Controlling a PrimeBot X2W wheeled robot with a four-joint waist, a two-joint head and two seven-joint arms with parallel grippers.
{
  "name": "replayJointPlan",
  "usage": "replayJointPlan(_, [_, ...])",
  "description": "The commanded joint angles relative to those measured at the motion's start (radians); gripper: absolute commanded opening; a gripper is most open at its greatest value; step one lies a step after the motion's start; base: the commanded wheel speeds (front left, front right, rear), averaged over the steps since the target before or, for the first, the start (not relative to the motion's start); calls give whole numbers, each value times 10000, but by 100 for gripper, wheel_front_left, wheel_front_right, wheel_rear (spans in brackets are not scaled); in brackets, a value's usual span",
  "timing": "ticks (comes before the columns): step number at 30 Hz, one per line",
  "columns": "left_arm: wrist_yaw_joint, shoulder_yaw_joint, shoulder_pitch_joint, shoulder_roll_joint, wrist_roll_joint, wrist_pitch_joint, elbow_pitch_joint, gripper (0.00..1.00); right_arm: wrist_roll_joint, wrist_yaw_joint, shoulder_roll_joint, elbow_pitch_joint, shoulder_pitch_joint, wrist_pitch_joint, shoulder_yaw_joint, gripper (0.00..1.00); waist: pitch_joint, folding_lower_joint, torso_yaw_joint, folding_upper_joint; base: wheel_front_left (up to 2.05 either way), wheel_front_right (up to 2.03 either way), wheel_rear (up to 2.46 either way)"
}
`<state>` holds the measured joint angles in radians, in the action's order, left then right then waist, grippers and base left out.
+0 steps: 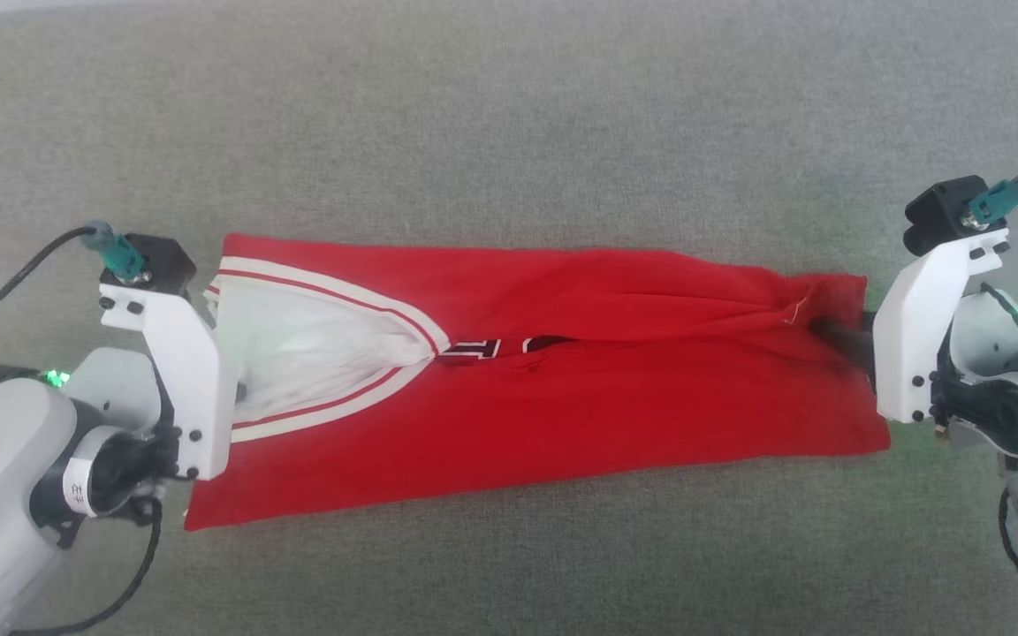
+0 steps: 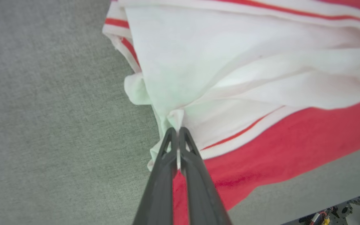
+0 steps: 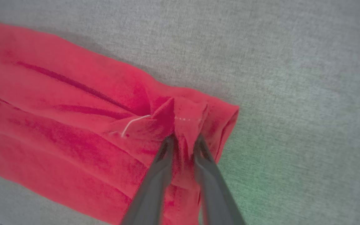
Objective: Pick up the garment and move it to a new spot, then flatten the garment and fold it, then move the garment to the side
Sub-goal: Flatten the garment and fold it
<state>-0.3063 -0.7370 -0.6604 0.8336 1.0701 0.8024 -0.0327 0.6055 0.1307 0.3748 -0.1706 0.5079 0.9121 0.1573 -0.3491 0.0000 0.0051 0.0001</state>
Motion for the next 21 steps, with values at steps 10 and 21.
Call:
replayJointPlan(10, [438, 619, 485, -283, -323, -2269, 143, 100, 516, 0, 397, 318, -405, -358, -143, 100, 837, 0, 289, -1, 0, 0, 0])
replayJointPlan(21, [330, 1726, 2144, -480, -1030, -6606, 464, 100, 534, 0, 474, 447, -1243, -226, -914, 100, 1140, 0, 757, -1, 0, 0, 0])
